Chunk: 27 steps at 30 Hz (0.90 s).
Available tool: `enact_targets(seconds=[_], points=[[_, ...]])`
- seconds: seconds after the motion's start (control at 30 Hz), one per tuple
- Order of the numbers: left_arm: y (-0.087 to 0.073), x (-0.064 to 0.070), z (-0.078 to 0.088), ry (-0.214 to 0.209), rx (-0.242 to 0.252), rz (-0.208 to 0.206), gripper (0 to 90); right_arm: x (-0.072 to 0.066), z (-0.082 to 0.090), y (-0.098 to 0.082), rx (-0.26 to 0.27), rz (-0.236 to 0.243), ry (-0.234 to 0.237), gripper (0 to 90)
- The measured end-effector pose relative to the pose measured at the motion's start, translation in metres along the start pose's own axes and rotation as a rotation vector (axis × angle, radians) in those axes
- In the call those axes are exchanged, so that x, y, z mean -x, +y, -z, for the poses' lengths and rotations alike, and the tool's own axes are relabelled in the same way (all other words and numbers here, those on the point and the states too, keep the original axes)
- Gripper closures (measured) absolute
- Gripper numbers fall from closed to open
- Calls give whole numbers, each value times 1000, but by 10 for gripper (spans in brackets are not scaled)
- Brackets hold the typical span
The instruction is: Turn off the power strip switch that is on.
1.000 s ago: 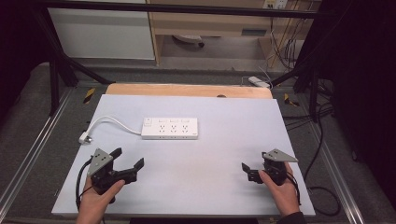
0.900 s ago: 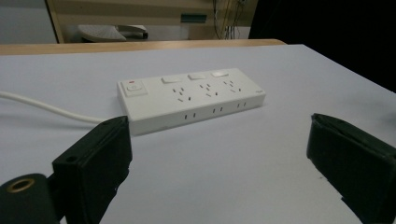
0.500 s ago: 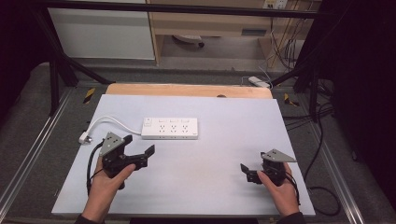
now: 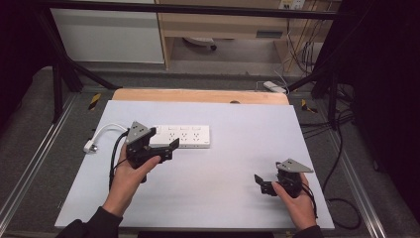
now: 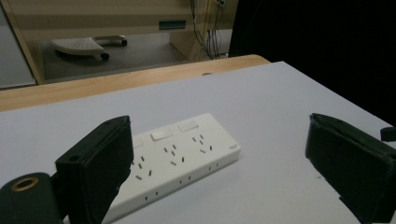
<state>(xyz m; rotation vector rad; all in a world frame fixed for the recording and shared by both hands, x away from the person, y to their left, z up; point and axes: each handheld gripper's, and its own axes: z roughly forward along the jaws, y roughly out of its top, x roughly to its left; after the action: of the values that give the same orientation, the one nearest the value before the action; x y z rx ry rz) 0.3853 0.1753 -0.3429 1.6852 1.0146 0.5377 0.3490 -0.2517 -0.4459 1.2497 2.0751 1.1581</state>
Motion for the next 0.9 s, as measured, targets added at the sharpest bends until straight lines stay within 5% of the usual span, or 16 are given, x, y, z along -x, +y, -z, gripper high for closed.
enact_targets(seconds=[0.37, 0.5, 0.7, 0.9], points=[[16, 1, -32, -13, -13, -9, 86, 0, -1, 0, -2, 0, -4, 42], [22, 0, -42, -5, -27, -49, 88, 0, 0, 0, -3, 4, 0, 43], [36, -5, -53, -27, -45, -10, 104, -3, -1, 1, -4, 25, 8, 42], [44, -17, -61, -3, -40, 16, 104, -3, -2, 0, -14, 20, 5, 42]])
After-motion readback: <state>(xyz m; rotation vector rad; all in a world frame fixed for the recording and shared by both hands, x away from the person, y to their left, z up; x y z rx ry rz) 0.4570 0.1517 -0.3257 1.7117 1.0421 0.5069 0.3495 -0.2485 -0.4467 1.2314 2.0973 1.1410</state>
